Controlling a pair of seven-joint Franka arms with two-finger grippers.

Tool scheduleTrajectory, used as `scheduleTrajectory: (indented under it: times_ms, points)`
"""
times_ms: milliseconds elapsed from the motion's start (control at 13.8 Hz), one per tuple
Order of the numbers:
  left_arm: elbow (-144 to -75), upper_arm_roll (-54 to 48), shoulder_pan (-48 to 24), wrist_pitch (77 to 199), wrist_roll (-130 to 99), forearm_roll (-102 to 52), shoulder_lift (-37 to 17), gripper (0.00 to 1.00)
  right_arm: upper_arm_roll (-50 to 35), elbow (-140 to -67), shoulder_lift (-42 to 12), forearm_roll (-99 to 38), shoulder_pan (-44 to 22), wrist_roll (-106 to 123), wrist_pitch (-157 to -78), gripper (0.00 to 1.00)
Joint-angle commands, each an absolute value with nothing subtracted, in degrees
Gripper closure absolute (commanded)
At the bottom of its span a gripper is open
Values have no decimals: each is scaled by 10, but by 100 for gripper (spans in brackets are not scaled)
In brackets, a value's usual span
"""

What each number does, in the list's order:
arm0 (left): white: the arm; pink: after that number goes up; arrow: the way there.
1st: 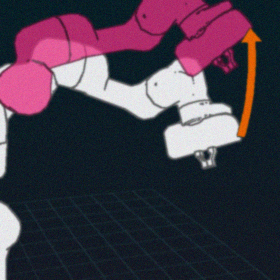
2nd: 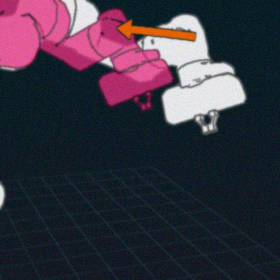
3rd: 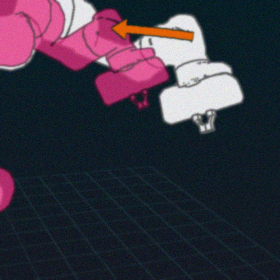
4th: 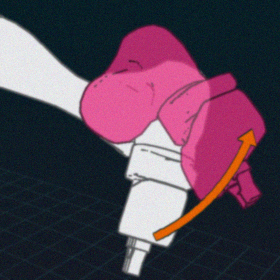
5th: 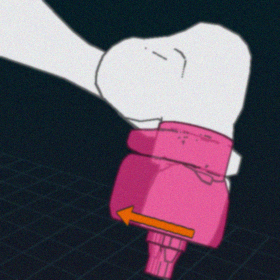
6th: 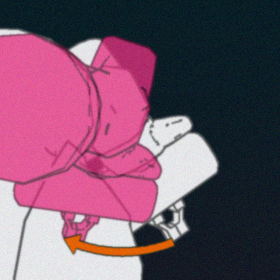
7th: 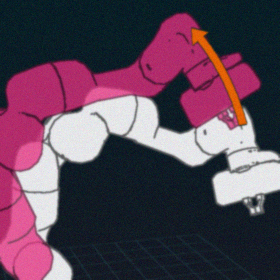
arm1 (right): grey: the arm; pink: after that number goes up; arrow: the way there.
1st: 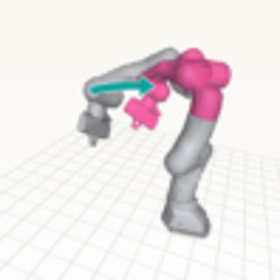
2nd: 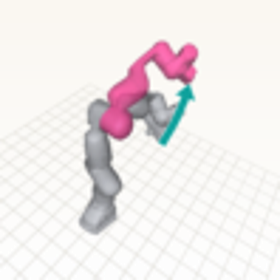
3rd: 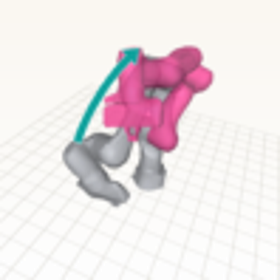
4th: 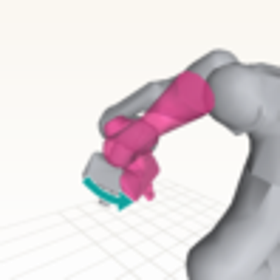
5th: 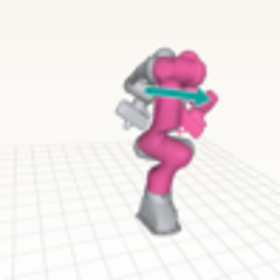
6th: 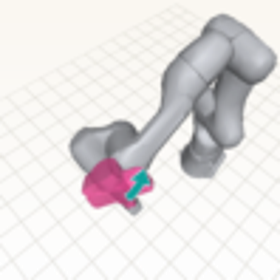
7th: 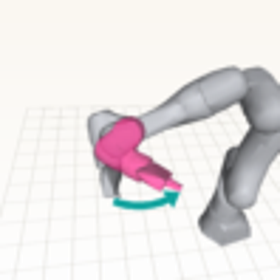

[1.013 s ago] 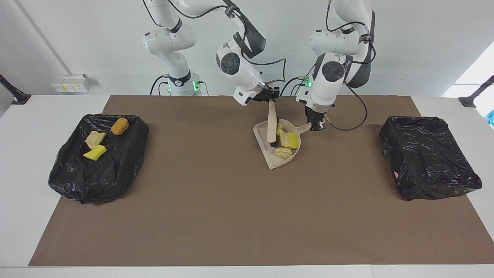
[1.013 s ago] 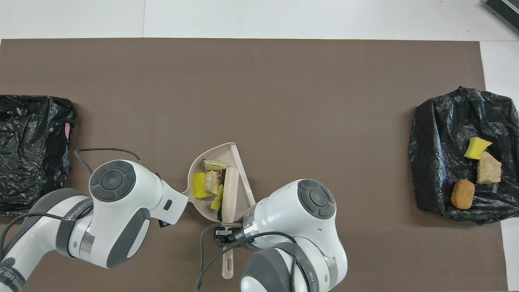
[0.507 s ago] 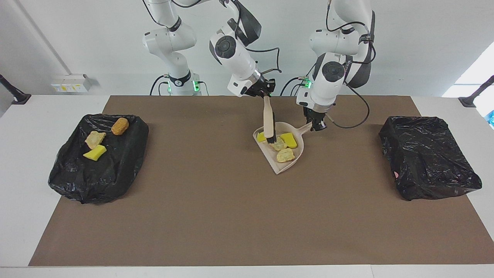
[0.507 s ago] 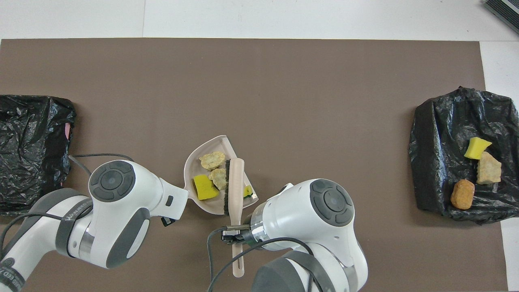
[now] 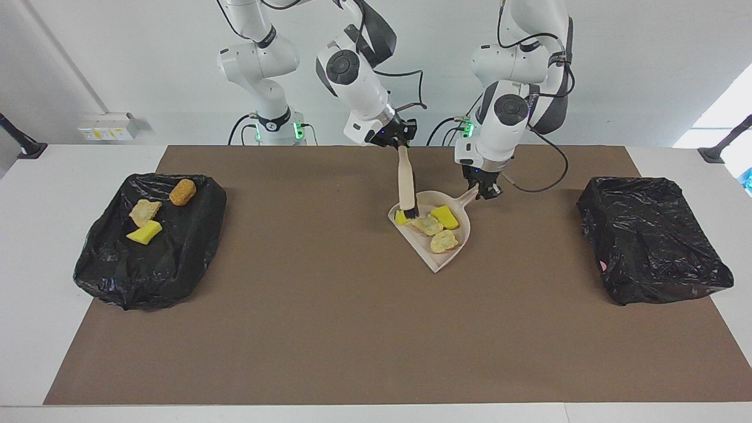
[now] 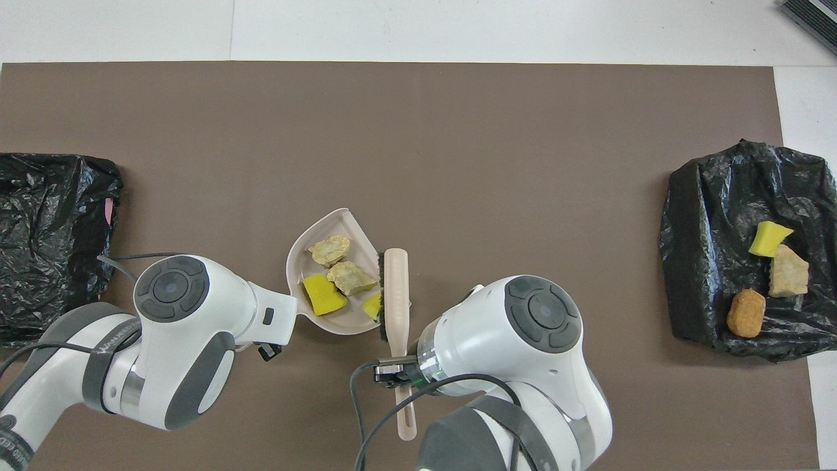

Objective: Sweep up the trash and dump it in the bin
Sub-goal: 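Carry the loaded dustpan to the bin with the left gripper while the right gripper withdraws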

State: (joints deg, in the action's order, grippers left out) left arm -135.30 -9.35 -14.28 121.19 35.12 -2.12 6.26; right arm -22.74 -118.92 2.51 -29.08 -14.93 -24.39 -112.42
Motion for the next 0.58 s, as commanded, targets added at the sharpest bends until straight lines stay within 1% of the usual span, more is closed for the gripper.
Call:
scheduleTrajectory:
  times_ms: [0,145,217,289,362,507]
  points:
    - [-1352,-91,-114,1215,310,-19,74,100,-231,-1204,56,-224,-140,-236,-1093,100]
    - [-1331,-91,-78,1214,309,-19,79,100,-234,-1234,82,-188,-141,-238,-1082,100]
    - [-1312,-91,-59,1204,305,-19,82,100,-235,-1256,100,-182,-148,-240,-1083,100]
    - [-1282,-91,-44,1170,291,-20,80,100,-238,-1273,112,-178,-151,-249,-1084,100]
    - [-1254,-91,-28,1139,286,-20,76,100,-239,-1287,113,-172,-176,-270,-1091,100]
    - [-1225,-91,15,1104,287,-24,76,100,-239,-1302,106,-154,-220,-334,-1121,100]
